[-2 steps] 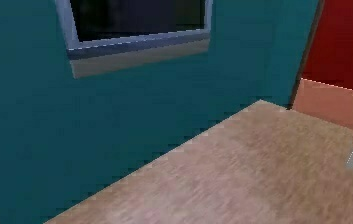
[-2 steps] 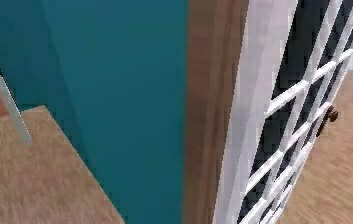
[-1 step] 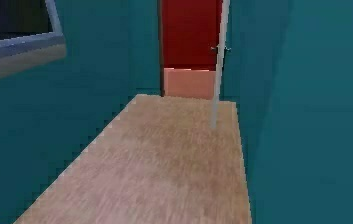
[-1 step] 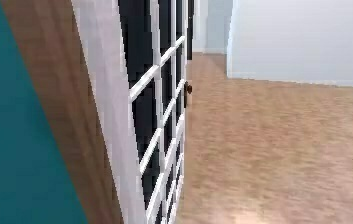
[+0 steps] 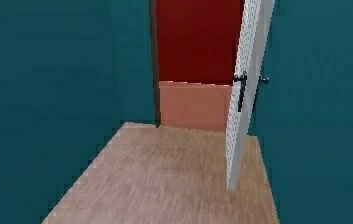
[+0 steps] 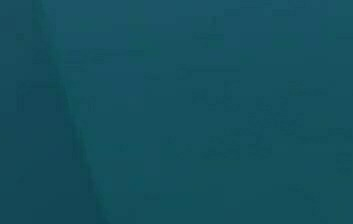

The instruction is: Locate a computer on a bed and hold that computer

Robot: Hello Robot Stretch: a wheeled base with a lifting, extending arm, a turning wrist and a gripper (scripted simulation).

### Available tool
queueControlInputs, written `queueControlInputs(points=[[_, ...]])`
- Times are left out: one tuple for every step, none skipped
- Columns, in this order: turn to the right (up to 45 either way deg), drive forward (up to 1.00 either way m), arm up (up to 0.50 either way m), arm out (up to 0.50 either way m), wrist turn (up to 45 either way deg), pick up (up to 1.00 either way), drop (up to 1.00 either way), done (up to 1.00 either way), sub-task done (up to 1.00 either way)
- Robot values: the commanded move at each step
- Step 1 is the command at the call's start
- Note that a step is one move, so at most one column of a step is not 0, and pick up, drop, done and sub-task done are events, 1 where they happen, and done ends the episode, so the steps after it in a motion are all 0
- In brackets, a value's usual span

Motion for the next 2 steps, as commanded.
queueControlInputs(points=[[0.0,1.0,0.0,0.0,0.0,0.0,0.0,0.0,0.0],[12.0,0.0,0.0,0.0,0.0,0.0,0.0,0.0,0.0]])
